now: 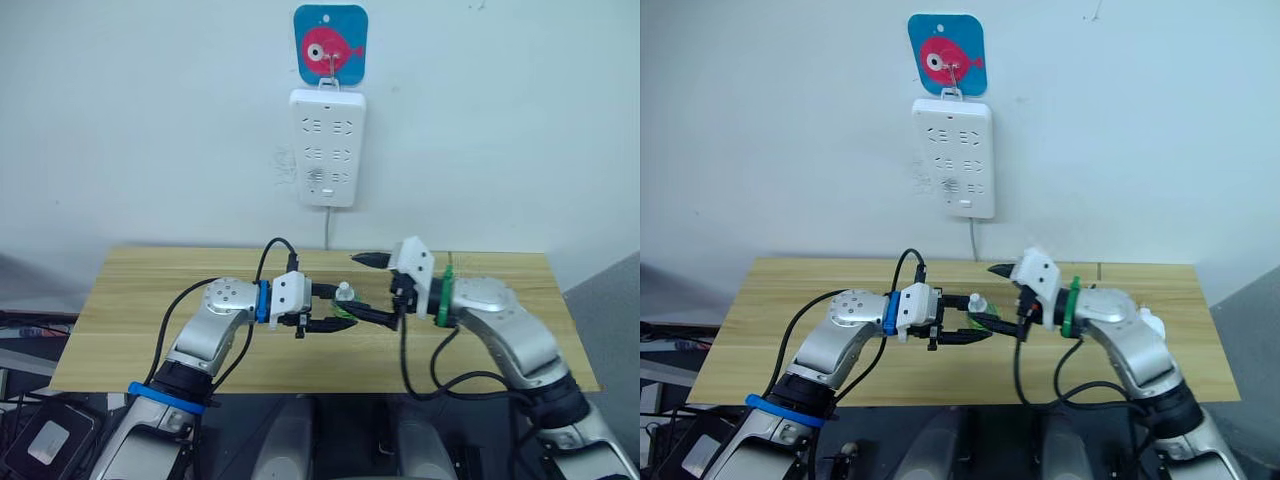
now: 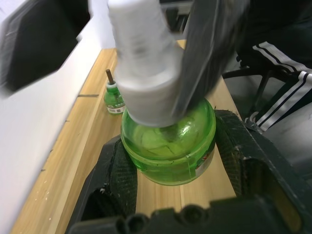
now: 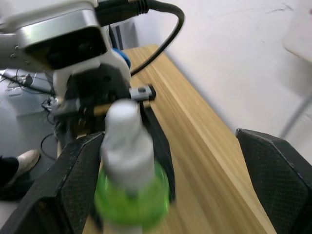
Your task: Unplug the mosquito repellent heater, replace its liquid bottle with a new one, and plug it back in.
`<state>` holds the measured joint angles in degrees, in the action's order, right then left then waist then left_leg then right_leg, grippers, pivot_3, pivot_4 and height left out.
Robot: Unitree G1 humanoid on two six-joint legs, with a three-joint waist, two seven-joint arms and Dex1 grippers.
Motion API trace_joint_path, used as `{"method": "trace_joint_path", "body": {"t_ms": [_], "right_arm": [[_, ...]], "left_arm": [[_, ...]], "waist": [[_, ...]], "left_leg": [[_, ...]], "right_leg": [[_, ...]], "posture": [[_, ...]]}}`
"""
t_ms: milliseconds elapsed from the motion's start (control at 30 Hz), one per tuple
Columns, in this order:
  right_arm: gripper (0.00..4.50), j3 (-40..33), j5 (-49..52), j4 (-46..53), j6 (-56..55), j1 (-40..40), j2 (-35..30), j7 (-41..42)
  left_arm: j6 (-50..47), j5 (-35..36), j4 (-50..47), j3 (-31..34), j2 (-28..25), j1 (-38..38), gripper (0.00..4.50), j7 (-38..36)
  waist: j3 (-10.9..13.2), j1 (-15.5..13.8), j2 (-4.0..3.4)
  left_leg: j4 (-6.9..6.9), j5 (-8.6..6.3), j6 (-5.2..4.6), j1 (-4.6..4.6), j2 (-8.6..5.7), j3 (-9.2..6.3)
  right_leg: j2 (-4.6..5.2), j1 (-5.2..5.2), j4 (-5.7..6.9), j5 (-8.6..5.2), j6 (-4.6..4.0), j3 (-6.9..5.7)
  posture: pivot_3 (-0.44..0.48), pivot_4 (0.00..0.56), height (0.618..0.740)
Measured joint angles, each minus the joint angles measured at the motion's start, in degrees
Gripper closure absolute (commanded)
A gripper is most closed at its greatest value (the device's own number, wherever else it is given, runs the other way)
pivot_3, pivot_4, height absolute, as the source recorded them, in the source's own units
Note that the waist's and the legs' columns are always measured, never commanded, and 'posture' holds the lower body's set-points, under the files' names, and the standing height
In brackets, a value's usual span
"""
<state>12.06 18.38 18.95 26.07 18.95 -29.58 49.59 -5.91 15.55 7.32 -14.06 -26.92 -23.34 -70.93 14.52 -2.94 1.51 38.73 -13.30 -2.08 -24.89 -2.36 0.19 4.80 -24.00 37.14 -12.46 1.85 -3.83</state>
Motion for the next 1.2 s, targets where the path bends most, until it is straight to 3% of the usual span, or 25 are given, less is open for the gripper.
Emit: {"method": "trace_joint_path", "body": {"t_ms": [200,467,667,800,1067,1133,1200], "right_arm": [[0.04,-3.95,4.44,2.62,3.06,-1.55,-3.63,2.35],[0.04,4.75,-0.32,-0.32,0.82,3.01,4.26,-0.82],[0.04,5.13,-3.55,-3.71,-2.69,5.10,6.33,-2.34],[0.04,4.44,-2.83,-2.83,-3.00,3.58,4.52,-1.59],[0.04,-4.93,6.18,3.47,4.12,-2.85,-8.24,4.81],[0.04,-5.25,8.69,4.74,6.29,-2.49,-7.20,4.94],[0.38,-5.07,10.66,4.98,8.59,-1.39,-4.17,3.54]], "left_arm": [[0.02,0.02,-0.08,0.02,-0.48,0.33,2.27,-0.51],[0.02,0.05,-0.23,0.04,-0.40,0.41,2.27,-0.69],[0.00,-0.03,-0.21,0.04,-0.38,0.35,2.27,-0.68],[-0.16,-0.09,-0.22,-0.28,-0.36,0.36,2.27,-0.78],[-0.23,-0.02,-0.17,-0.12,-1.93,0.87,2.27,-1.28],[-0.22,-0.02,-0.22,-0.13,-1.68,0.72,2.27,-1.27],[-0.19,-0.01,-0.22,-0.18,-1.32,0.61,2.27,-1.24]], "waist": [[-0.15,0.46,-0.02],[-0.25,1.16,-0.01],[-0.26,1.14,-0.01],[-0.26,1.18,-0.02],[-0.26,1.38,-0.02],[-0.29,1.68,-0.07],[-0.29,1.71,-0.06]], "left_leg": [[-0.01,-0.04,-0.06,0.01,0.10,0.00],[0.06,0.01,0.02,0.01,0.02,-0.01],[0.06,0.10,0.16,0.00,0.02,0.01],[0.06,0.08,0.14,0.00,0.03,-0.02],[0.06,-0.05,-0.09,0.01,0.06,-0.04],[0.05,-0.05,-0.09,0.04,0.11,-0.03],[0.05,-0.05,-0.08,0.04,0.16,-0.04]], "right_leg": [[-0.05,-0.04,0.06,0.00,-0.01,0.03],[-0.05,-0.03,0.08,0.00,0.00,0.05],[-0.06,-0.04,0.08,0.00,0.00,0.05],[-0.06,-0.02,0.09,0.00,0.00,0.04],[0.00,-0.01,0.06,0.00,0.00,0.04],[-0.01,-0.01,0.10,0.00,-0.01,0.05],[-0.03,-0.03,0.14,0.00,-0.02,0.03]], "posture": [[0.093,0.168,0.740],[0.100,0.172,0.740],[0.098,0.175,0.740],[0.084,0.189,0.740],[0.065,0.198,0.740],[0.067,0.199,0.740],[0.067,0.199,0.740]]}}
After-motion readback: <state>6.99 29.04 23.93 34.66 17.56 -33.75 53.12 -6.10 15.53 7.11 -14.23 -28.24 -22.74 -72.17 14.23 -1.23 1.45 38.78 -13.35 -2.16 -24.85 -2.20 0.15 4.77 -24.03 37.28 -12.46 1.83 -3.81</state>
